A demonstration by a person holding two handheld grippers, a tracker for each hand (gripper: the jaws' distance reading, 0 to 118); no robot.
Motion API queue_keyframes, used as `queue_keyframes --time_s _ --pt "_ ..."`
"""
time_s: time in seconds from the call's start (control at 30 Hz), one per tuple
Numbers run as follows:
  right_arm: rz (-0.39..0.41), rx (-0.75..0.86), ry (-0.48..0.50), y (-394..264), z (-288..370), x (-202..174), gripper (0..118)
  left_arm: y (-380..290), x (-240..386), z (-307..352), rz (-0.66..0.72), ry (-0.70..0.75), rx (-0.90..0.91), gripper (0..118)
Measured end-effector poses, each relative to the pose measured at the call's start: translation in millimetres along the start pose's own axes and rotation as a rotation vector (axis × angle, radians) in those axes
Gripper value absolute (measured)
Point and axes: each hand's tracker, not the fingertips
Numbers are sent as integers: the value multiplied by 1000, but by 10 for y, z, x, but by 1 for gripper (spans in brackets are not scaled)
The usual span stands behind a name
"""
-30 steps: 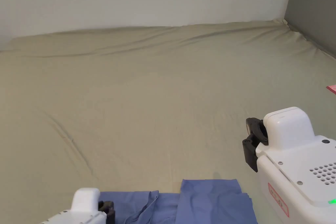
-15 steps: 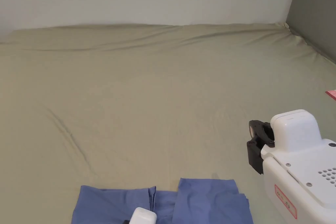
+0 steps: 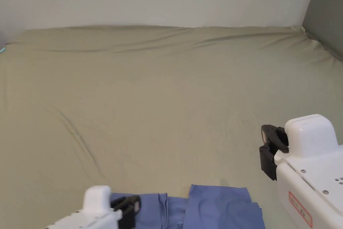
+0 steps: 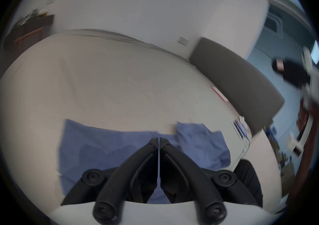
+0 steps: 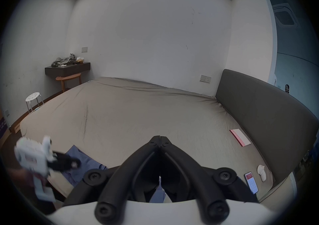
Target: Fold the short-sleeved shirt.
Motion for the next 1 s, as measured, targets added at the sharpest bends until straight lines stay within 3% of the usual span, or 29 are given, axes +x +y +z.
queue_keyframes --time_s 0.07,0.13,0.2,0.3,0.33,0.37,0.63,0.73,0.77,0.8,0.83,0.87,0.93,1.0 --pt "1 0 6 -1 -16 -31 0 130 -405 121 73 11 -7 4" --pt "8 -3 14 2 -23 -81 0 222 -760 176 150 14 -66 26" --pt "16 -6 19 -4 -29 -111 0 262 -1093 226 239 -19 -122 32" --pt "22 -13 23 -7 -41 -146 0 199 -1526 177 419 -80 -170 105" --pt "23 -16 23 -9 -48 -149 0 170 -1619 146 467 -92 -181 116" --pt "24 -18 23 -10 -57 -153 0 113 -1618 129 514 -115 -186 118" --pt "-1 -40 56 1 -95 -178 0 -115 -1583 -375 693 -388 -308 118" --pt "10 -43 55 11 -116 -210 0 -127 -1361 -549 686 -382 -320 116" --pt "11 -43 59 13 -125 -214 0 -31 -1172 -459 630 -371 -346 105" --pt "9 -44 62 19 -130 -222 0 10 -1094 -461 590 -344 -372 48" --pt "8 -44 65 22 -136 -230 0 29 -997 -485 530 -270 -394 11" --pt "10 -43 68 23 -142 -239 0 31 -883 -526 423 -135 -436 11" --pt "14 -44 70 24 -153 -256 0 51 -995 -559 341 -109 -428 11" --pt "16 -46 72 19 -151 -264 0 118 -911 -494 361 -100 -396 11"
